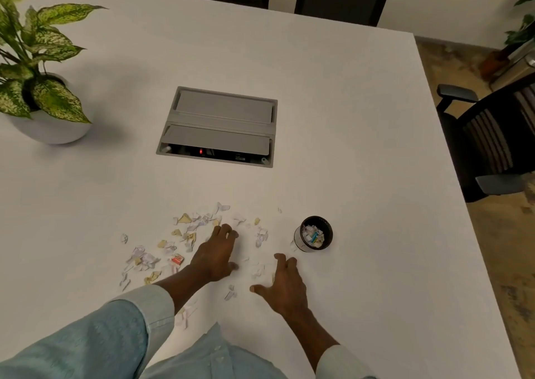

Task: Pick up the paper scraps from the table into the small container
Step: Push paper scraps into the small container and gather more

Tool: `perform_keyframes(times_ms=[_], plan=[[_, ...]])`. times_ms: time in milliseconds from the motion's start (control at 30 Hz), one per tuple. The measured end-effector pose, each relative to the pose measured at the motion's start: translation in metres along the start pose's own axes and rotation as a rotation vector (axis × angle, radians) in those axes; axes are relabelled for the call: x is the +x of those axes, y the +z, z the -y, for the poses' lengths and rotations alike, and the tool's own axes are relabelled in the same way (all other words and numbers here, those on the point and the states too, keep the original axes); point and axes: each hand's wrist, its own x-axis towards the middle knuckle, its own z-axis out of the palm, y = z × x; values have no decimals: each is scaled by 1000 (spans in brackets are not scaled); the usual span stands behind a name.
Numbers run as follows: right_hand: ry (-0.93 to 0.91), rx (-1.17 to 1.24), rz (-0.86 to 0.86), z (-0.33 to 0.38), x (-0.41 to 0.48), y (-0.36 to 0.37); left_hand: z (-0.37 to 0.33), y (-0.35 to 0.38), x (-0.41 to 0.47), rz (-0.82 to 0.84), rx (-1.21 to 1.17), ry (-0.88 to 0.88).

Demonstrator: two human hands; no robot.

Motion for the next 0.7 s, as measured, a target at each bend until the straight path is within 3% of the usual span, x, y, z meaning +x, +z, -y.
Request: perform_keyframes(times_ms=[133, 333, 467, 700], plan=[[35, -15, 11, -5, 2, 20, 9, 20, -6, 62, 133, 95], [36, 81, -61, 2, 18, 22, 9, 23, 7, 1, 181, 106], [-22, 156, -81, 14, 38, 14, 6, 15, 21, -12, 187, 119], [-153, 36, -21, 31, 82, -1, 2, 5, 45, 9, 191, 180]])
